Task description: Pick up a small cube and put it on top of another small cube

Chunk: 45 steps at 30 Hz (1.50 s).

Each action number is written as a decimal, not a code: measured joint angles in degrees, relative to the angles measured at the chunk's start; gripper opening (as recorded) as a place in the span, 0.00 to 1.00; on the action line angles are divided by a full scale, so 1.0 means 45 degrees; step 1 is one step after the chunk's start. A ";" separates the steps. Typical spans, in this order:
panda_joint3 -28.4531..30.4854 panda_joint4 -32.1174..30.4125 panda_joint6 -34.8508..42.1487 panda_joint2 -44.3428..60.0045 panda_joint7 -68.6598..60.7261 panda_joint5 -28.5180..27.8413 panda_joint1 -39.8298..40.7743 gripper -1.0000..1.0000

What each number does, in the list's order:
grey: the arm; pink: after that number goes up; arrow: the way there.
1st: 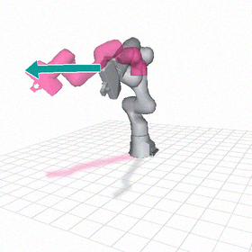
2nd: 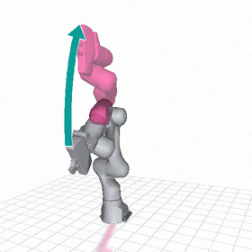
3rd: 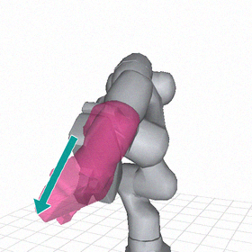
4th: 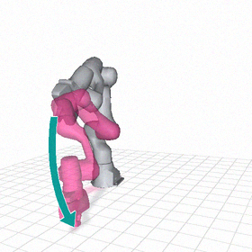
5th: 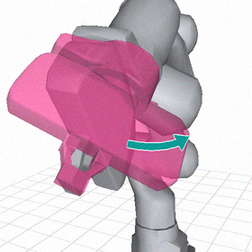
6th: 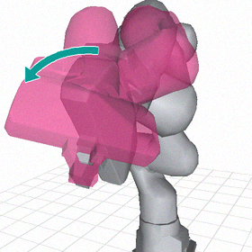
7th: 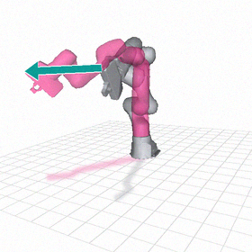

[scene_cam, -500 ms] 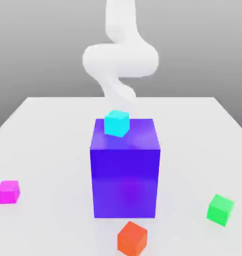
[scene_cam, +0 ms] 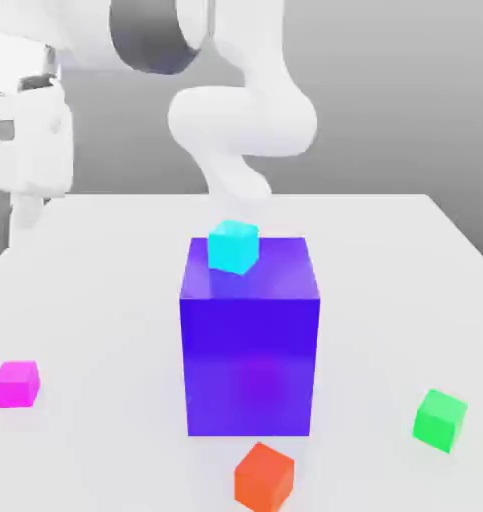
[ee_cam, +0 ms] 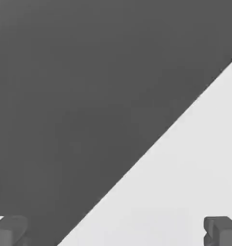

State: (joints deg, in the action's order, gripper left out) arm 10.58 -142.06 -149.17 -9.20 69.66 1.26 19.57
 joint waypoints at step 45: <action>-0.5563 -0.0945 -0.0805 0.3562 -0.1279 -0.0598 -0.2943 0.00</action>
State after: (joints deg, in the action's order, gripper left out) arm -14.46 -146.31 -152.80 6.83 63.90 -1.42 6.33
